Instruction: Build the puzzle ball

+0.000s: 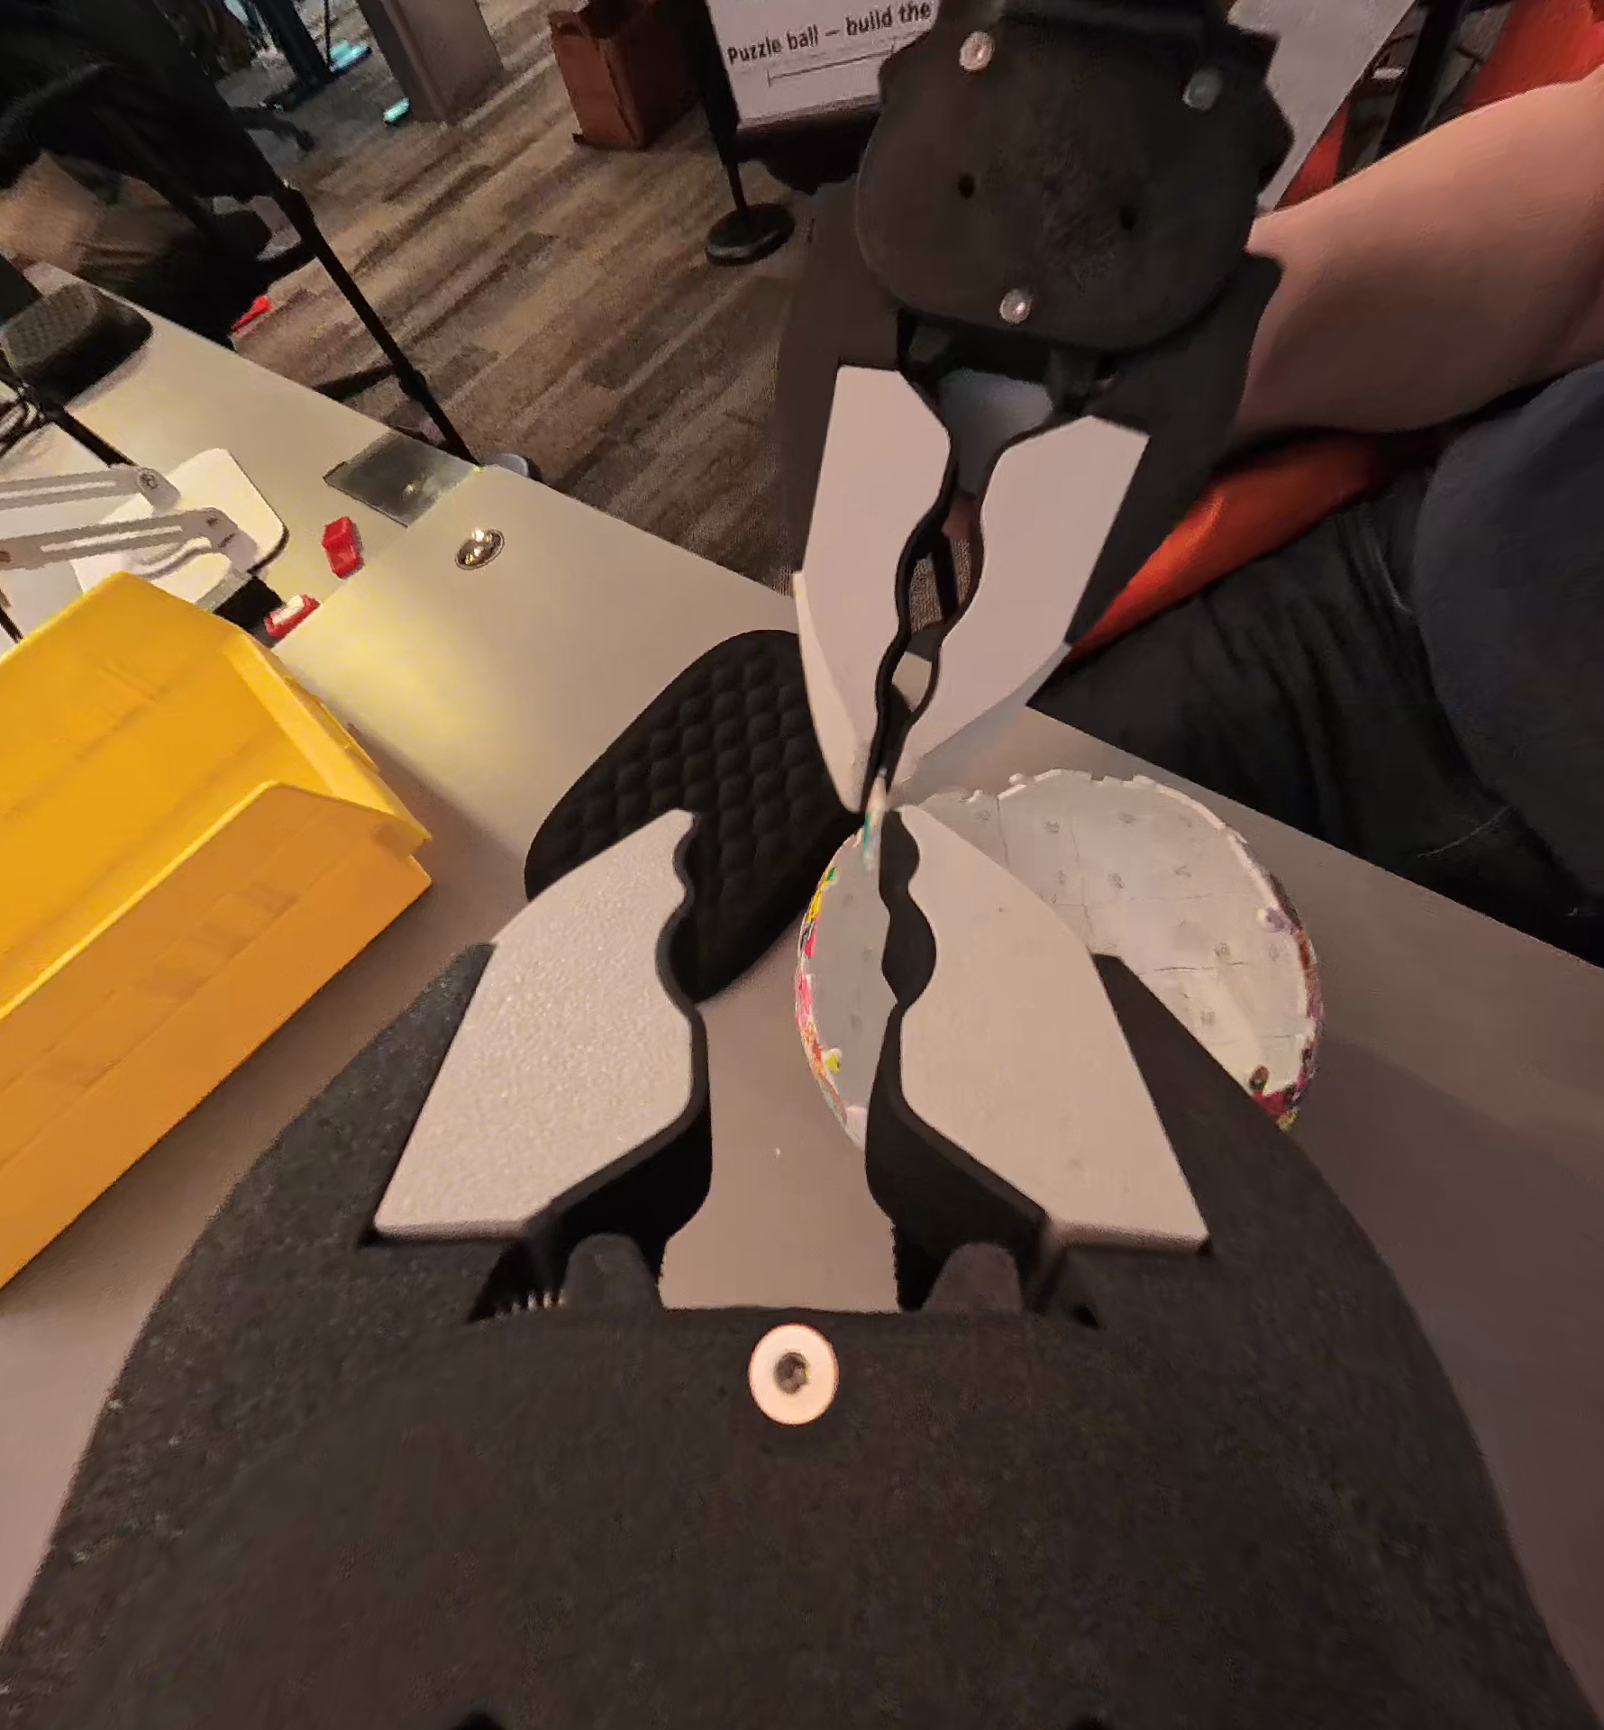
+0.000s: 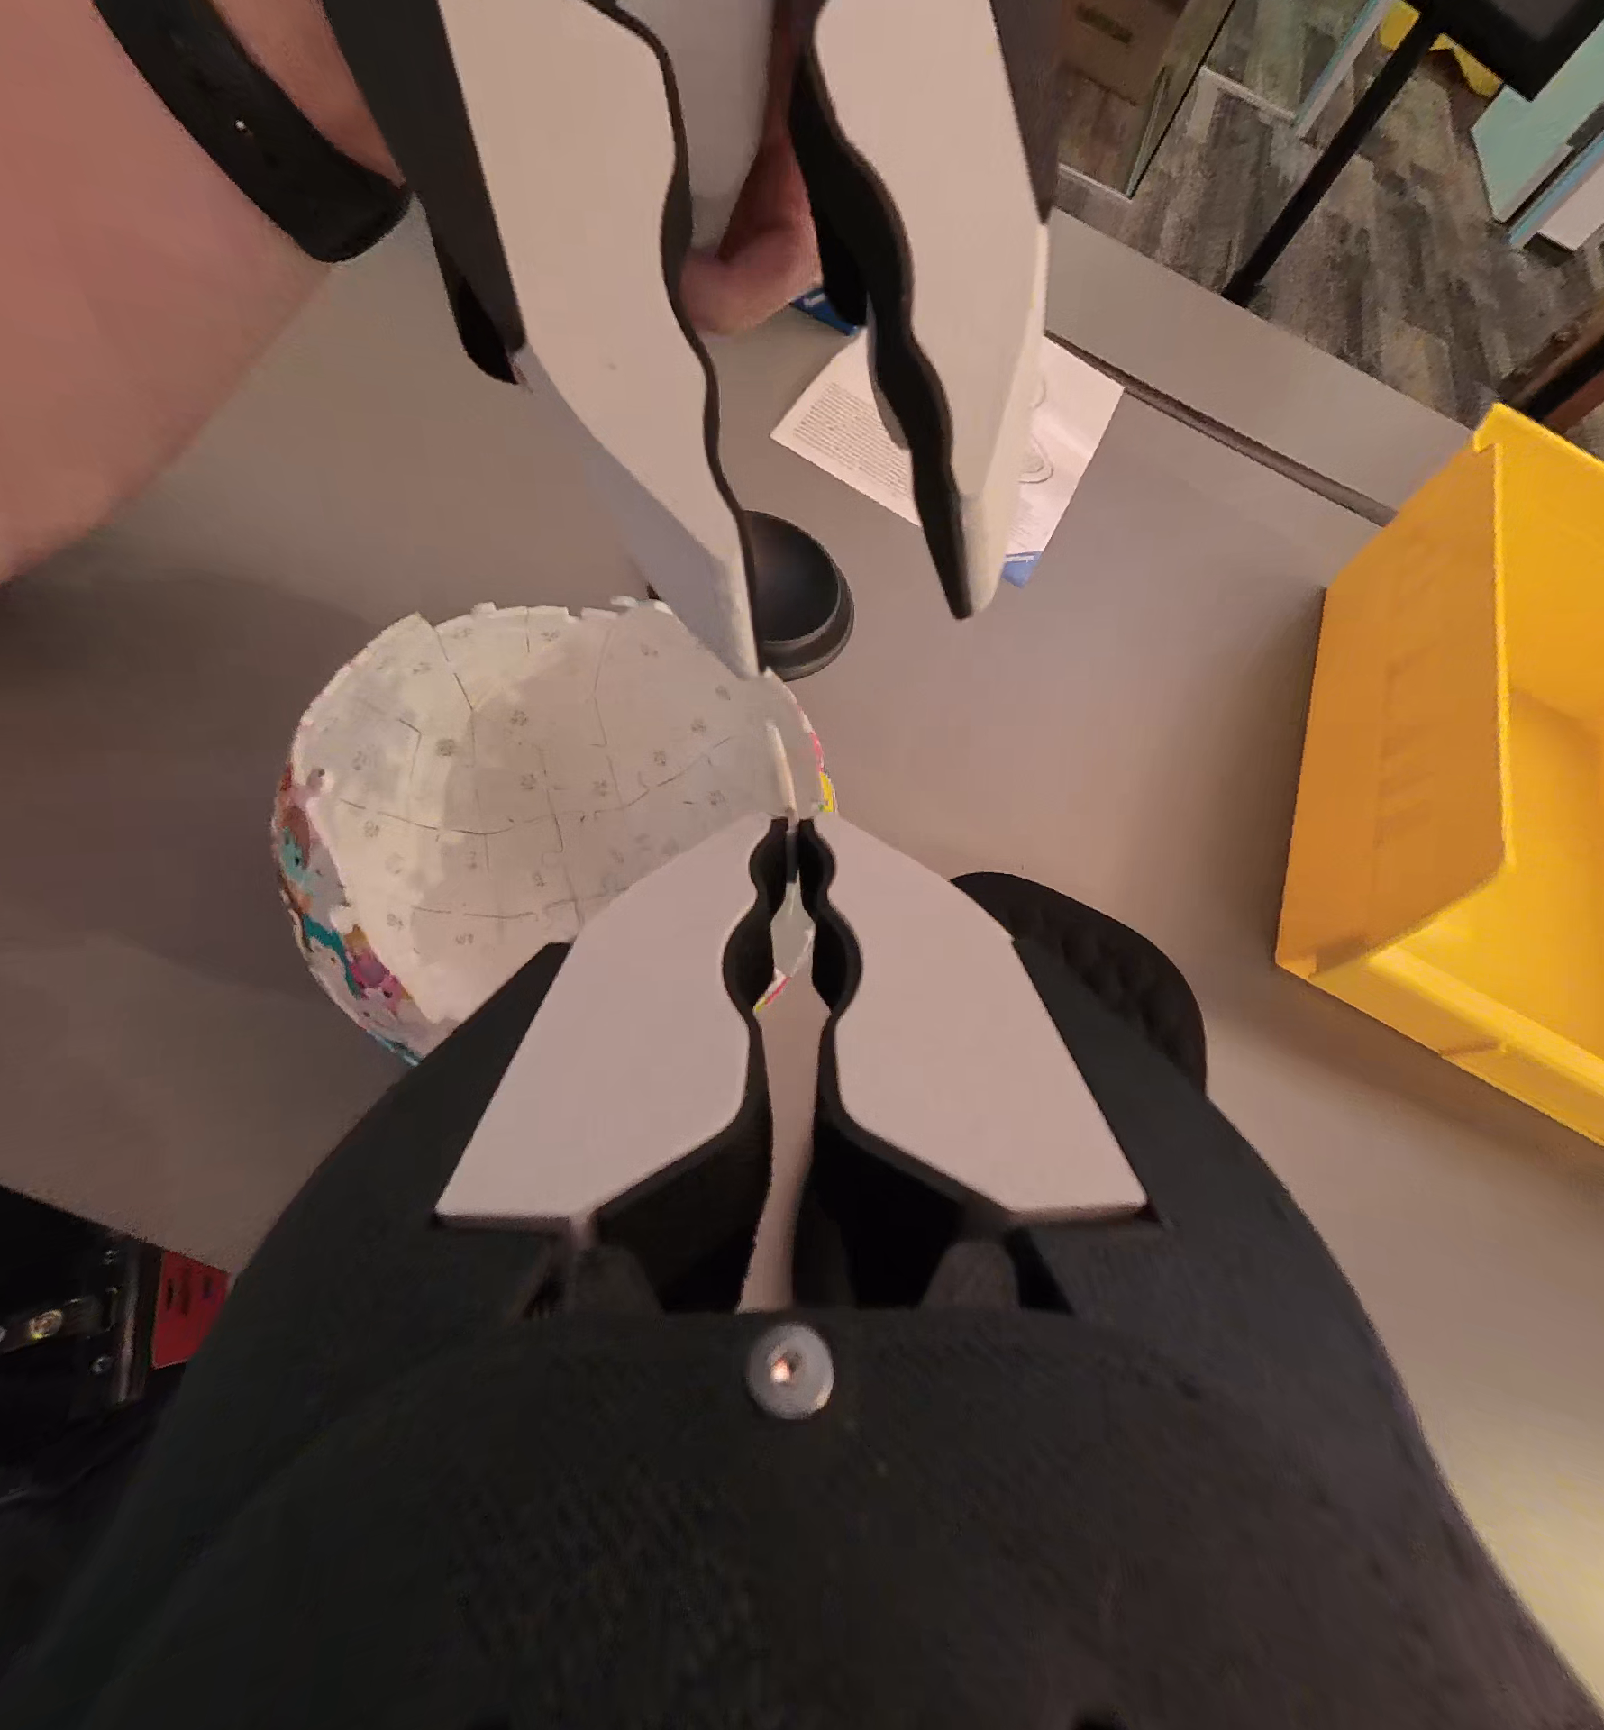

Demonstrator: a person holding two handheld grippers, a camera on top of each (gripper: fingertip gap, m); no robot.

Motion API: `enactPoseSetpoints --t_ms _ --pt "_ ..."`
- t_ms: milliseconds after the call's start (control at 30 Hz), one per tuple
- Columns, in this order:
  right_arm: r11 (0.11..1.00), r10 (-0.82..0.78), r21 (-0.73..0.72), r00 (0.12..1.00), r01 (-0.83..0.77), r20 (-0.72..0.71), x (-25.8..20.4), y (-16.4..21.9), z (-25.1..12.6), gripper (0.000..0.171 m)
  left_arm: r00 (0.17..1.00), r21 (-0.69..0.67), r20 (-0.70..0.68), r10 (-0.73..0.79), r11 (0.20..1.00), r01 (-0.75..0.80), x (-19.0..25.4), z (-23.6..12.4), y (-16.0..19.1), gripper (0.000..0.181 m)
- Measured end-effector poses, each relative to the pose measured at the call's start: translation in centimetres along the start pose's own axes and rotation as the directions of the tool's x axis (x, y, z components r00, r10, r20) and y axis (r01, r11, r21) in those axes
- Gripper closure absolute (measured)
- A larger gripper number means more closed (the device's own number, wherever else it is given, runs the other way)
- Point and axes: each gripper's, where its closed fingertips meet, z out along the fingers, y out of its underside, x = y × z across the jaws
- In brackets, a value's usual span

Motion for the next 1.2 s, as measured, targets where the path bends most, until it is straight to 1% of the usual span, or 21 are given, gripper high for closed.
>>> enactPoseSetpoints --t_ms 67,167,333,467,567,767,833,900,1067,1200 --pt "1.0 -0.02 -0.011 0.999 0.02 -0.032 0.4 0.2 0.1 0.168 1.0 0.007 0.001 0.02 1.0 -0.02 0.2 0.1 -0.1 0.147" --pt "1.0 -0.026 -0.002 0.999 0.026 -0.026 0.2 0.1 0.4 0.167 0.999 -0.015 -0.008 0.036 0.999 -0.036 0.5 0.6 0.1 0.148" --pt "0.999 -0.045 -0.011 0.998 0.044 -0.049 0.4 0.0 0.7 0.168 0.998 -0.105 -0.003 0.061 0.993 -0.061 0.7 1.2 1.4 0.149" --pt "0.999 -0.053 -0.008 0.997 0.053 -0.055 0.4 0.0 0.6 0.168 0.996 -0.136 -0.009 0.092 0.986 -0.092 0.9 1.5 1.9 0.157" --pt "0.999 -0.047 -0.008 0.998 0.046 -0.05 0.3 0.2 0.6 0.167 0.993 -0.172 -0.017 0.117 0.978 -0.118 1.1 2.0 2.3 0.161" --pt "0.999 -0.039 0.003 0.998 0.039 -0.05 0.4 0.2 0.7 0.168 0.989 -0.17 -0.025 0.145 0.974 -0.147 1.3 2.1 2.3 0.179" --pt "0.999 -0.034 0.007 0.998 0.035 -0.049 0.4 0.2 0.7 0.168 0.988 -0.168 -0.026 0.15 0.974 -0.153 1.4 2.1 2.3 0.179" --pt "0.999 -0.029 0.013 0.999 0.03 -0.044 0.3 0.1 0.8 0.167 0.987 -0.169 -0.023 0.157 0.973 -0.159 1.4 2.3 2.2 0.176" --pt "0.999 -0.045 0.0 0.997 0.045 -0.056 0.4 0.1 0.8 0.168 0.986 -0.185 -0.028 0.167 0.968 -0.169 1.4 2.5 2.5 0.179" --pt "0.999 -0.041 0.016 0.997 0.042 -0.06 0.3 -0.1 0.6 0.168 0.985 -0.172 -0.026 0.171 0.97 -0.173 1.5 2.4 2.2 0.179"
